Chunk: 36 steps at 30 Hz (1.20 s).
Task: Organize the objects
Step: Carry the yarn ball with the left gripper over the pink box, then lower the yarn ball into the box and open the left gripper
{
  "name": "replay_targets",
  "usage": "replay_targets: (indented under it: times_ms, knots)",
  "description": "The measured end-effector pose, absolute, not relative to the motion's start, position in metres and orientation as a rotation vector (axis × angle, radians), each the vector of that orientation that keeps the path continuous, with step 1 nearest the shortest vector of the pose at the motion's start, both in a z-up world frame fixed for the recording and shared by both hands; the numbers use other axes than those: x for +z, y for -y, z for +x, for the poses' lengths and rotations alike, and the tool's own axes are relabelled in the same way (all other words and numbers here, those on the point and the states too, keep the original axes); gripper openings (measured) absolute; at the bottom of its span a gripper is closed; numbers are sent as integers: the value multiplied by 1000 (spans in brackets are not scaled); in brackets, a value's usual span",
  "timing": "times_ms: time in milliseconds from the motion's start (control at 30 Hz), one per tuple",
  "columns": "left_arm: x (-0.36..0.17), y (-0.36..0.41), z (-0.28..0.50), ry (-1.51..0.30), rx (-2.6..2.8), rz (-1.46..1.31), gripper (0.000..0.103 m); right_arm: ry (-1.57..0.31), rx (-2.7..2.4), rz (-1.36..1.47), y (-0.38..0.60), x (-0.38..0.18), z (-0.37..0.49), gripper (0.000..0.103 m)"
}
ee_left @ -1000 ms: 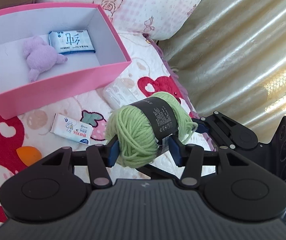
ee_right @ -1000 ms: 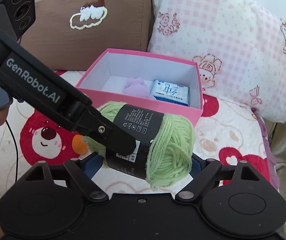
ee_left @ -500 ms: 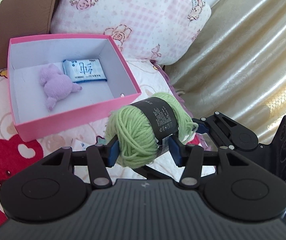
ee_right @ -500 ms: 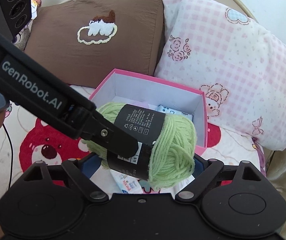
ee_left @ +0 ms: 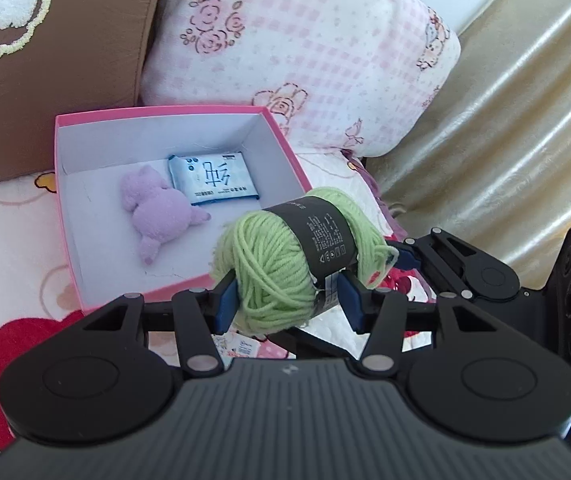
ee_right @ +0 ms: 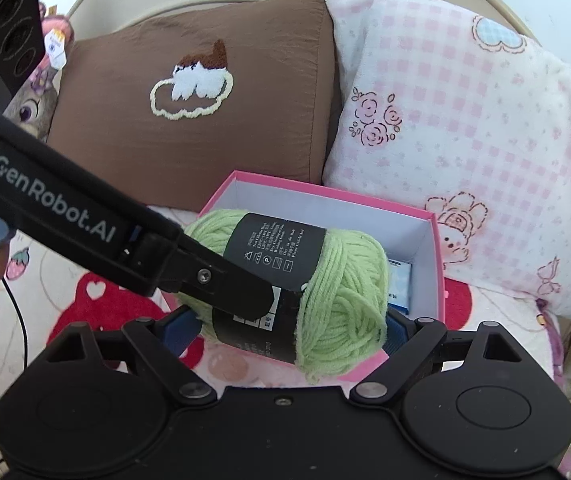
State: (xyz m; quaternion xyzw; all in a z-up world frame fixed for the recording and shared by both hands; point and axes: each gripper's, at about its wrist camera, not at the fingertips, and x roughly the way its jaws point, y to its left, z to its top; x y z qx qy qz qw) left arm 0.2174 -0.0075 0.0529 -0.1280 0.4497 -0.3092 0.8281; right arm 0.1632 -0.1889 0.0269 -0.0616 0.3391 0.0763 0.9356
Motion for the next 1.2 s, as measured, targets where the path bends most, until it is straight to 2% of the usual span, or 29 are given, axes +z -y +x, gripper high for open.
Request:
replay_targets:
  times_ms: [233, 467, 700, 833, 1033, 1200]
  knots:
    - [54, -2, 258, -987, -670, -298, 50, -706, 187, -12, 205, 32, 200, 92]
    - [43, 8, 299, -1035, -677, -318, 50, -723, 186, 34, 228, 29, 232, 87]
    - [-2, 30, 335, -1114, -600, -358, 50, -903, 147, 176, 260, -2, 283, 86]
    - [-29, 35, 347, -1158, -547, -431, 51, -971, 115, 75, 255, -17, 298, 87]
    - [-57, 45, 356, -1172, -499, -503, 51, -970, 107, -103, 250, -35, 308, 88]
    - [-70, 56, 356, -1178, -475, -461, 49, -984, 134, -117, 253, -38, 309, 87]
